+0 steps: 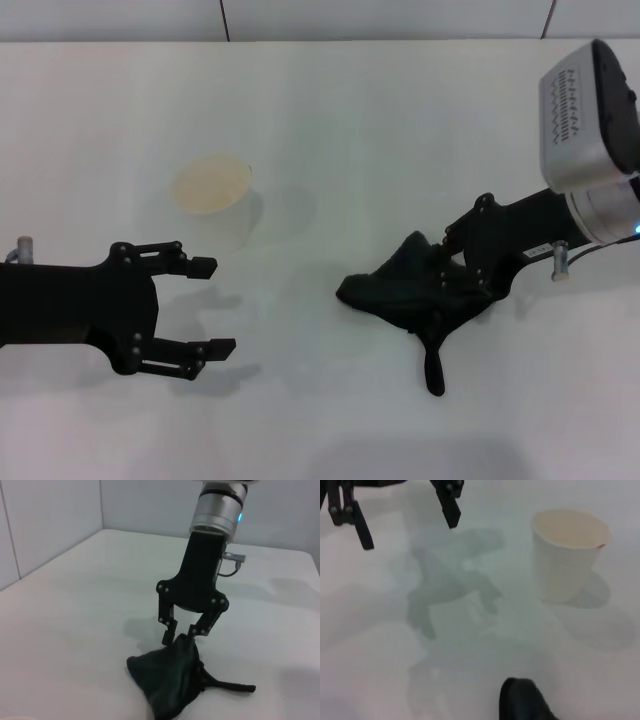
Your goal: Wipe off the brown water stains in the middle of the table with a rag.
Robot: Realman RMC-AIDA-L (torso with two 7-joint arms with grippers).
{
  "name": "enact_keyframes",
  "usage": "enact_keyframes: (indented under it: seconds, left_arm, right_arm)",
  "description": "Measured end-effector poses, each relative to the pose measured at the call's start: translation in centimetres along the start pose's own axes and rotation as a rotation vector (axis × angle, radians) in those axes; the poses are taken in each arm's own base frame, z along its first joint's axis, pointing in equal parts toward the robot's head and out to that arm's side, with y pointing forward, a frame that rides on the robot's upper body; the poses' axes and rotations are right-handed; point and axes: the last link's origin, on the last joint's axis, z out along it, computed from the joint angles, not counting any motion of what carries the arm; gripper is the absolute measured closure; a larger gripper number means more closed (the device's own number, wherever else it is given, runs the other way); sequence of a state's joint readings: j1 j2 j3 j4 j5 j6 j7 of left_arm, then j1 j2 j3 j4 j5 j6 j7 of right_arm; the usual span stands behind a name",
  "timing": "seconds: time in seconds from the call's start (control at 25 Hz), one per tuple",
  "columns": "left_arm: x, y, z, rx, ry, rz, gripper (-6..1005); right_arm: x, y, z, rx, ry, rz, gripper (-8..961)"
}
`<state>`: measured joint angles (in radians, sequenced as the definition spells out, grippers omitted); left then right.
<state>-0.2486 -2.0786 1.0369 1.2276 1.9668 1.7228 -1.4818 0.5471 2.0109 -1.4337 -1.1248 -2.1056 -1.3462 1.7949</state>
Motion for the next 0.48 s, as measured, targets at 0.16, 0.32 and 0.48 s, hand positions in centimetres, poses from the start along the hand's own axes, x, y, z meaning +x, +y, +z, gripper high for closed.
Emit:
enact_keyframes:
  seconds: [0.16, 0.32, 0.48]
  left_arm:
    - [0.0, 0.0, 0.0, 0.004, 0.0, -0.002, 109]
    - [-0.1, -0.1, -0.1, 0.01, 0.002, 0.0, 109]
    - [-0.2, -0.2, -0.1, 0.018, 0.023, 0.003, 109]
  right_arm:
    - [0.1, 0.0, -0.4, -0.002, -0.01, 0.003, 642]
    - [0.8, -0.1, -1.7, -0.018, -0.037, 0.002, 484]
    - [1.6, 0.2, -3.5, -0.049, -0.11, 0.014, 397]
